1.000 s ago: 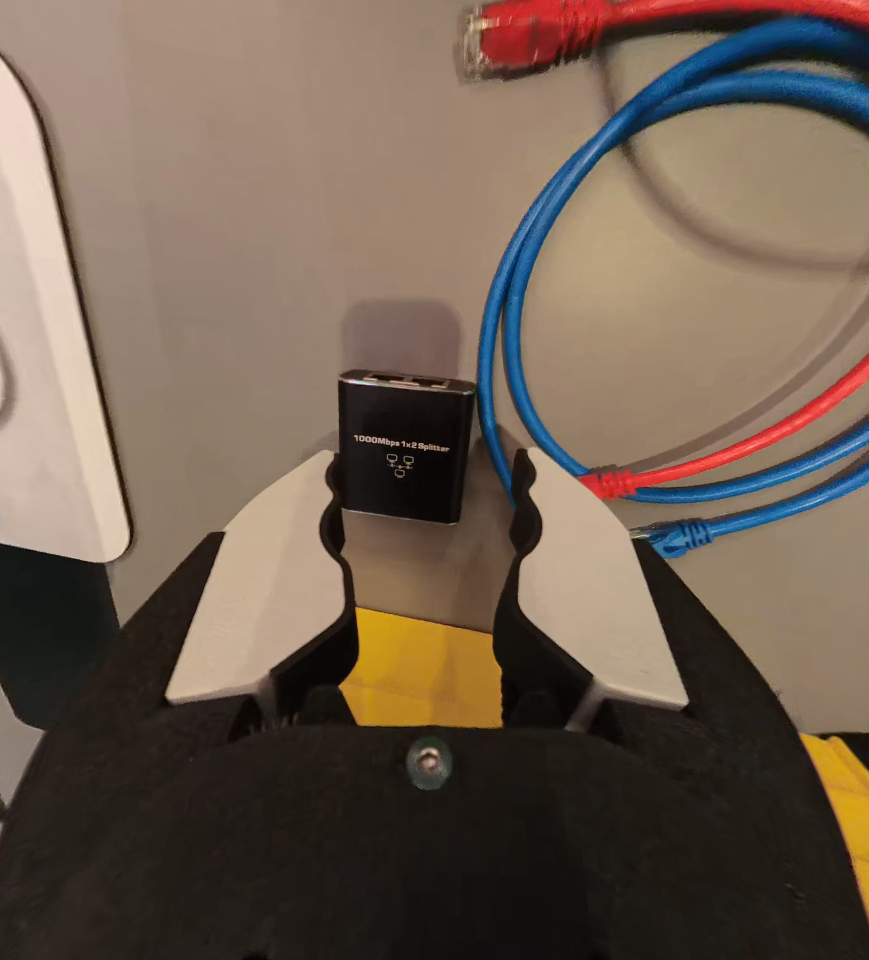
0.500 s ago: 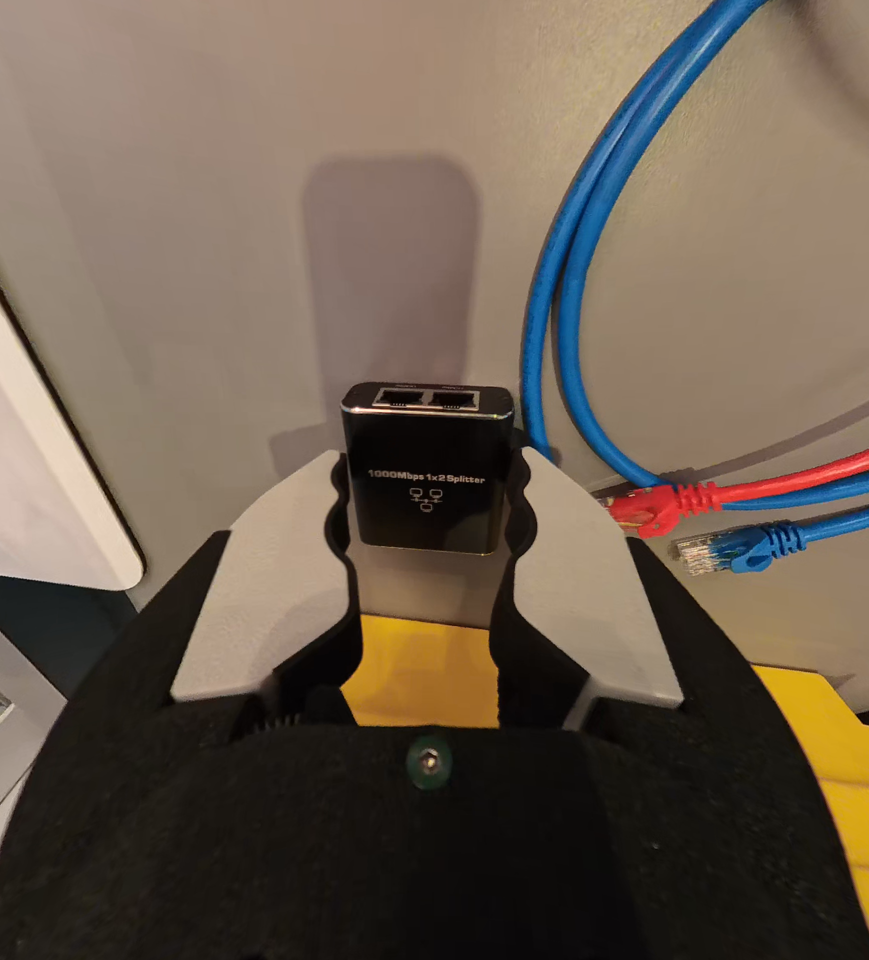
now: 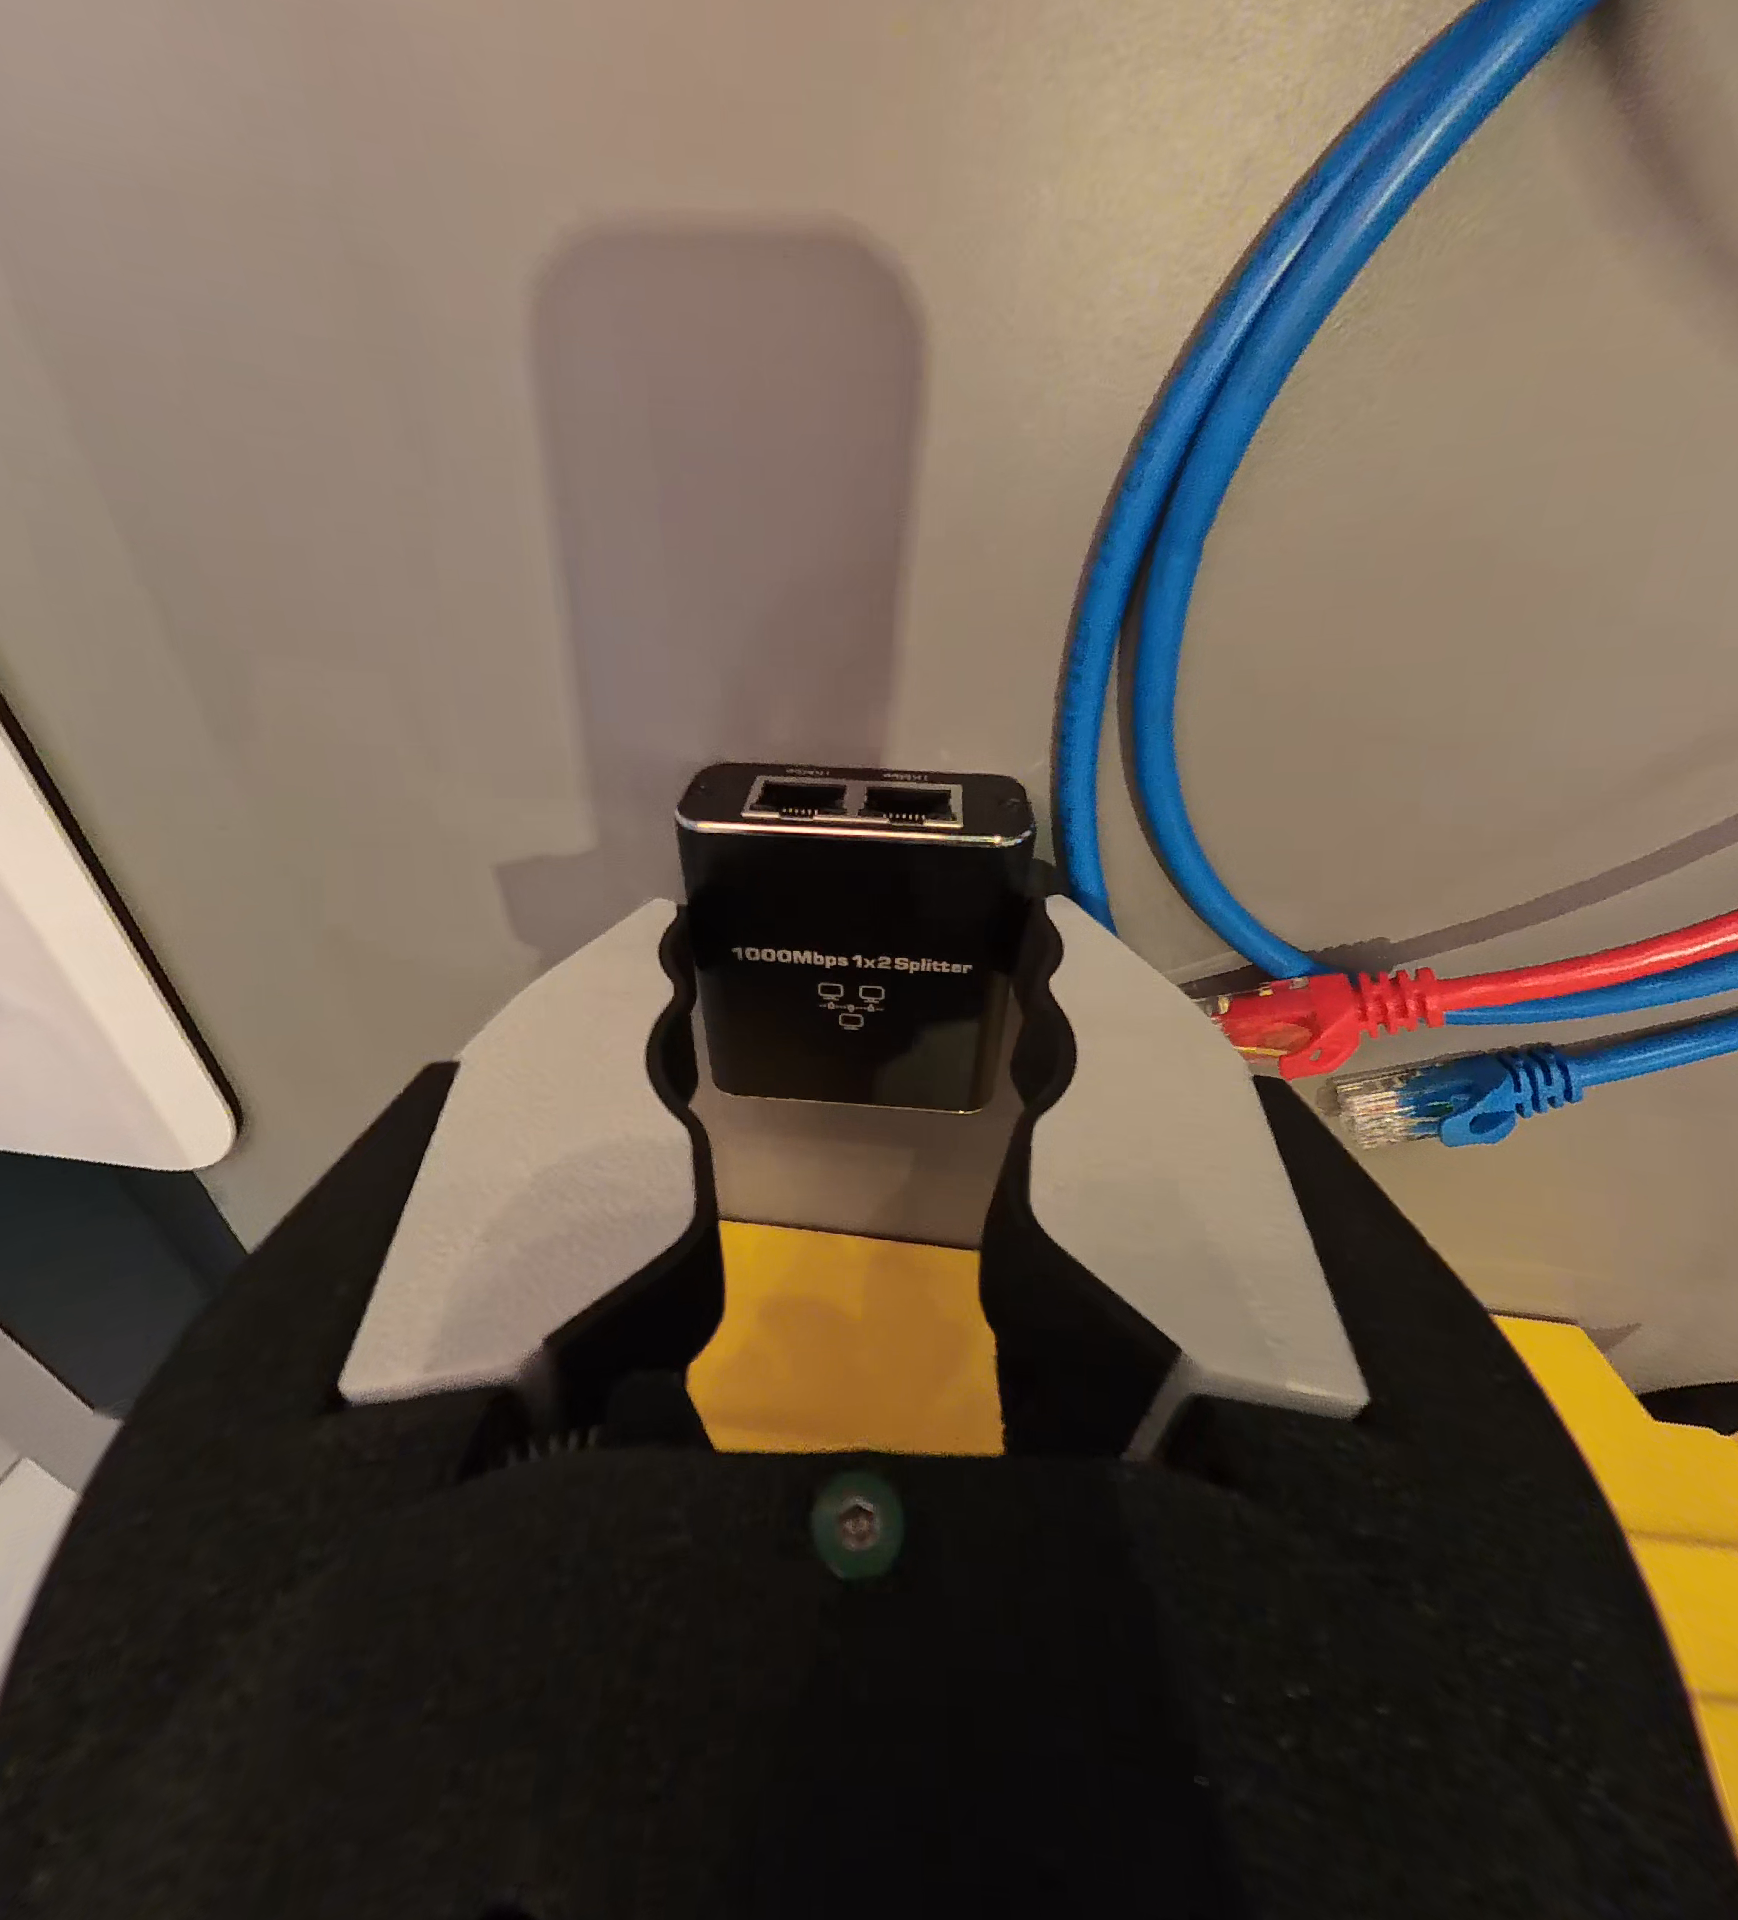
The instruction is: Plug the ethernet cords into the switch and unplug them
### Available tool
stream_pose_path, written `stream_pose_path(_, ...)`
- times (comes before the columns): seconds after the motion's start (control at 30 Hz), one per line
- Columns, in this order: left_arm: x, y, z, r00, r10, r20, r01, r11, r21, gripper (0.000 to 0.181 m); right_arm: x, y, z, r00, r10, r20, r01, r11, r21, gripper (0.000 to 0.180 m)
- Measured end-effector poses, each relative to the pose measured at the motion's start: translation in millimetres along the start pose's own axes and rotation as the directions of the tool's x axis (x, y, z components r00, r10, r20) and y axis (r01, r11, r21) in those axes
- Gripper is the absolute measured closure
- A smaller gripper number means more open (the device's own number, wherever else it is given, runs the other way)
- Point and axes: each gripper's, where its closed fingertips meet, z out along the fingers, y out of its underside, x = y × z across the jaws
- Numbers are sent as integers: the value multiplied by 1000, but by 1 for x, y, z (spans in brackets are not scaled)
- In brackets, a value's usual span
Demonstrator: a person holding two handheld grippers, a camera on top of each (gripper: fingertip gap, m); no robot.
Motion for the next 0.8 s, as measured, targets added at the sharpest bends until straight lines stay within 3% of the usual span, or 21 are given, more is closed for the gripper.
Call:
stream_pose_path(0.2, 7, -3, -10, 998, -9, 59, 5, 998, 66, 122, 4, 4, -1, 1000, 6, -6, -6, 1000, -14, 168)
stream_pose_path(0.3, 30, -16, -37, 998, -39, -45, 49, 973, 224, 122, 5, 6, 0, 1000, 6, -10, -6, 1000, -26, 168)
stream_pose_path(0.43, 52, -23, -90, 1000, -20, 7, 15, 872, 489, 122, 5, 11, 4, 1000, 3, -9, -3, 999, -46, 168)
stream_pose_path(0.53, 82, -10, -125, 998, 33, 54, -60, 792, 608, 122, 2, 15, 9, 1000, 1, -5, -1, 998, -63, 168)
stream_pose_path(0.7, 131, 24, -161, 980, 138, 143, -198, 699, 687, 122, -12, 30, 32, 996, 70, 59, -65, 995, -82, 168)
stream_pose_path(0.8, 146, 43, -169, 970, 188, 153, -241, 691, 681, 122, -27, 45, 56, 987, 127, 98, -118, 988, -99, 168)
